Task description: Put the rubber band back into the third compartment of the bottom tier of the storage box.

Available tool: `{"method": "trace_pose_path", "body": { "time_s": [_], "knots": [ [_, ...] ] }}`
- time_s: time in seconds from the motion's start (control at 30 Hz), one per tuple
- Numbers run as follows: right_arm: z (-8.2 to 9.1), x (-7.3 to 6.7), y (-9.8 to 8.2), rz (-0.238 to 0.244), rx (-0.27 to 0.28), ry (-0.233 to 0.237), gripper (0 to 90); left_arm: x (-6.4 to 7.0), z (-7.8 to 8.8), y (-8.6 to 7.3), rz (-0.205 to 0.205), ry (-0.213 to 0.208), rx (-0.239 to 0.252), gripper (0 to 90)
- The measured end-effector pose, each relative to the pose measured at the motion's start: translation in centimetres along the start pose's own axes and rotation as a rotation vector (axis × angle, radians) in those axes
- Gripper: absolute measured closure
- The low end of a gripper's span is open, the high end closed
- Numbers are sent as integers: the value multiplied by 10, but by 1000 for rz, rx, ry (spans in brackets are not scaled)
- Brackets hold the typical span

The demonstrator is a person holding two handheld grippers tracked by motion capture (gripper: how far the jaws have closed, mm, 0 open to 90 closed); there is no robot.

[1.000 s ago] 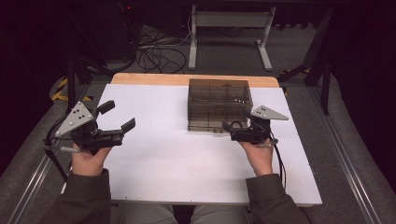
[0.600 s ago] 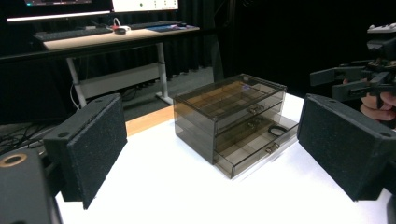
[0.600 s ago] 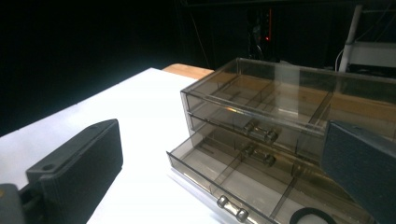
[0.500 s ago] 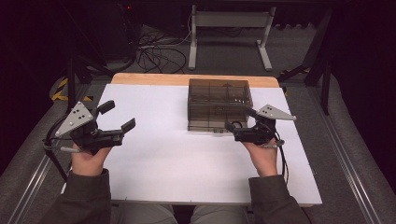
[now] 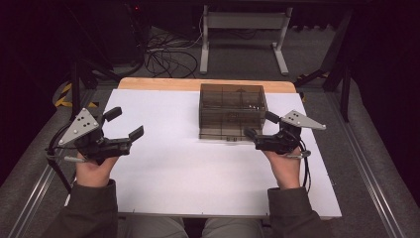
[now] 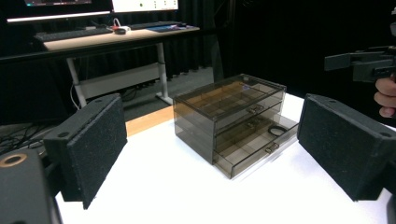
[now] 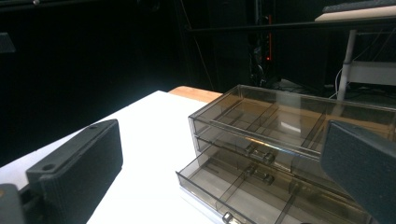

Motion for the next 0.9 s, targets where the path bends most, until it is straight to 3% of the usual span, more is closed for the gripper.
{"method": "trace_pose_path", "body": {
  "time_s": [0.6, 0.9],
  "knots": [
    [19, 8, 10, -22, 59, -20, 0, -1, 1, -2, 0, 3, -1, 90],
    [29, 18, 12, -41, 91, -42, 0, -3, 3, -3, 2, 10, -3, 89]
  ]
}}
Point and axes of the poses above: each handheld gripper's, and its own axes: z roughly backward along the jaws, y roughly out of its top, x roughly to its right, the point moved 4 cm from there along -z, roughly forward along the jaws, and after that the axes turned 8 degrees about x, right-handed, at the moved point
